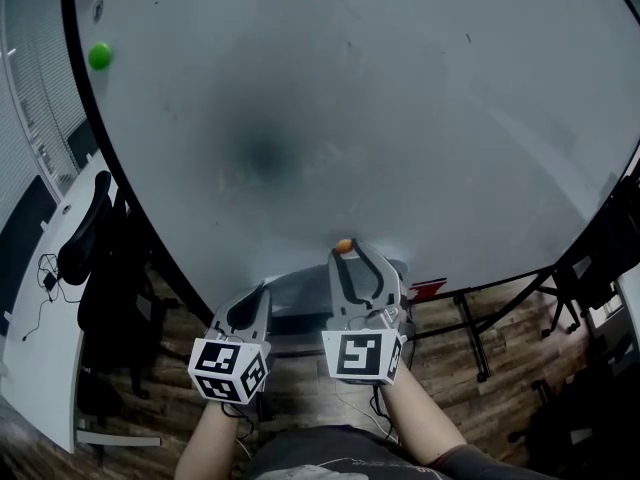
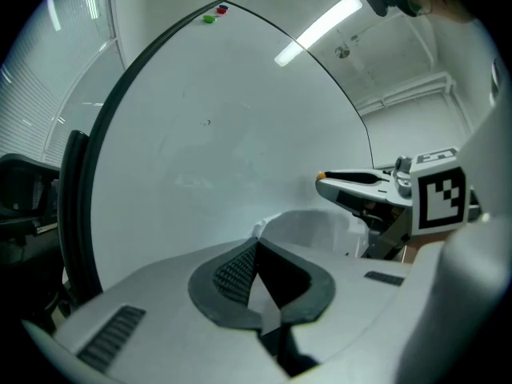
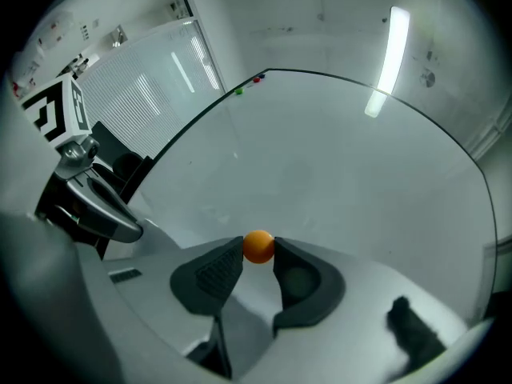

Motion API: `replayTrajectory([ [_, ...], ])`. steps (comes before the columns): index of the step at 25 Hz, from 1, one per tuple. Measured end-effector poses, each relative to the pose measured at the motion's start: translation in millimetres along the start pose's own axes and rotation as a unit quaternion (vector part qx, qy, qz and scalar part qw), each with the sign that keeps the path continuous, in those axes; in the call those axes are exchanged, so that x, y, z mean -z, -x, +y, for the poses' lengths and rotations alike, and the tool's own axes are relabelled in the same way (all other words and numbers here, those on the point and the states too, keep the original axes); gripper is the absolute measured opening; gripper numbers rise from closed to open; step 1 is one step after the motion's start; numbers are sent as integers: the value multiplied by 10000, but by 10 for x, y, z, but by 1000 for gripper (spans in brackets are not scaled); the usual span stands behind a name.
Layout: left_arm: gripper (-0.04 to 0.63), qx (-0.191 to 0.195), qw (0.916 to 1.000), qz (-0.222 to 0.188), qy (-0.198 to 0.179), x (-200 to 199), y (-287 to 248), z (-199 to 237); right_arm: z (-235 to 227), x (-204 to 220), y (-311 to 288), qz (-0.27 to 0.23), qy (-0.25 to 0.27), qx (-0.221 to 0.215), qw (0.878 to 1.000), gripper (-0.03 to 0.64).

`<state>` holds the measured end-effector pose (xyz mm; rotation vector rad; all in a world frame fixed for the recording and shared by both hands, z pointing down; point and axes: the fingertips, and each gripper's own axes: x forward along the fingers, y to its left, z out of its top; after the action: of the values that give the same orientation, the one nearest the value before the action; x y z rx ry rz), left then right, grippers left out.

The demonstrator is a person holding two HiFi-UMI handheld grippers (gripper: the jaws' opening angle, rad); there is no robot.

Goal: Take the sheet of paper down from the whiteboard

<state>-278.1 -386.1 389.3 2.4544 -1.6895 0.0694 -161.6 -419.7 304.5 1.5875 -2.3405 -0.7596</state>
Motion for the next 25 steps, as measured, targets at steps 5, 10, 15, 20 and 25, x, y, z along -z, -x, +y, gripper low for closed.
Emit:
replayTrajectory([
  [5, 14, -133, 9998, 127, -94, 107, 13, -173, -11, 245, 248, 99, -219, -255, 9994, 127],
  [10, 14, -324, 9992, 204, -63, 207, 19, -397, -133, 474, 469, 135, -343, -480, 9982, 127],
  [15, 14, -597, 9979, 260, -41, 314, 40, -661, -321, 640, 665, 42, -502, -700, 9963, 127],
  [20, 14, -889, 9958, 190, -132, 316, 100, -916, -501, 720, 846, -157, -568, -959, 9936, 127],
  [25, 14, -930, 9951, 303, -175, 390, 137, -1134, -543, 888, 1035, -95, -719, -1220, 9899, 127],
])
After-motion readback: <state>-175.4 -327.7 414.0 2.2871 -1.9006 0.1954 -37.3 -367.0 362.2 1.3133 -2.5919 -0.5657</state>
